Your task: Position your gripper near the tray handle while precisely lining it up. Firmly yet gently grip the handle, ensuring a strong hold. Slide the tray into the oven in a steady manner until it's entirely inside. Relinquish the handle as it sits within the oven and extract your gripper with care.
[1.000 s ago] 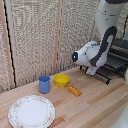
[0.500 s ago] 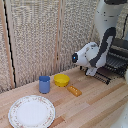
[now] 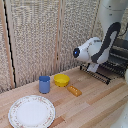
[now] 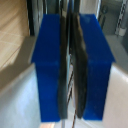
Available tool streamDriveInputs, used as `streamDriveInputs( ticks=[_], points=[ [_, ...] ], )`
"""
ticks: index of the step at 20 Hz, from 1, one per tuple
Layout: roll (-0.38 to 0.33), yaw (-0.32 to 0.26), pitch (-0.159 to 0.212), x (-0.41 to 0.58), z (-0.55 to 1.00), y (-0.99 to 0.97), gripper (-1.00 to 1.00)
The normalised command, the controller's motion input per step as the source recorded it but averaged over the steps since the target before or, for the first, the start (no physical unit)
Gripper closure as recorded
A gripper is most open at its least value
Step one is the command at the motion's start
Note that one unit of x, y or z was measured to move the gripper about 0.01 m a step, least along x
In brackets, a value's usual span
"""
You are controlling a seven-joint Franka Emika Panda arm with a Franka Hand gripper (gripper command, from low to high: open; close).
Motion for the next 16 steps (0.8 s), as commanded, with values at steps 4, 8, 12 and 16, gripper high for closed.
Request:
streamDriveInputs(
  ticks=[4, 8, 12, 16],
  points=[
    [0.115, 0.000, 0.024, 0.003, 0.45, -0.95, 1.00],
    [0.046, 0.000, 0.007, -0.048, 0.29, -1.00, 1.00],
    [0.041, 0.000, 0.000, -0.084, 0.39, -1.00, 1.00],
    [0.017, -0.029, 0.010, 0.000, 0.48, -0.98, 1.00]
  ],
)
